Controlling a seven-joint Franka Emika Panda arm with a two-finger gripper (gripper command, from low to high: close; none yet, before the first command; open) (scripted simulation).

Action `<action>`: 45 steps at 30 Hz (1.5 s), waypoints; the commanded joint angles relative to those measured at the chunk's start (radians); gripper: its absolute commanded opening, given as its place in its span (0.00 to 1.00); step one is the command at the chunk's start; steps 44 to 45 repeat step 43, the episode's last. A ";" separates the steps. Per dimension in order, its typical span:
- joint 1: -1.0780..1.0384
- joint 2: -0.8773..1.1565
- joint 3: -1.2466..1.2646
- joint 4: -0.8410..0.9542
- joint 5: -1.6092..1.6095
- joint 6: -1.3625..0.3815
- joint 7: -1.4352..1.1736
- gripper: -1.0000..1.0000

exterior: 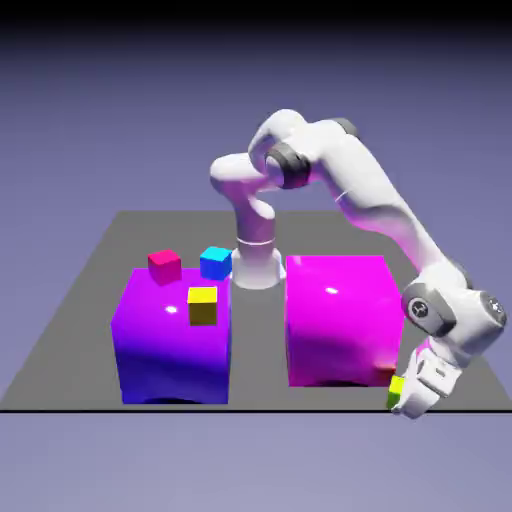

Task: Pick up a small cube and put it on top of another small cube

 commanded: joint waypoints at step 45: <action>-0.387 -1.118 -0.495 -0.867 0.433 -0.215 0.219 1.00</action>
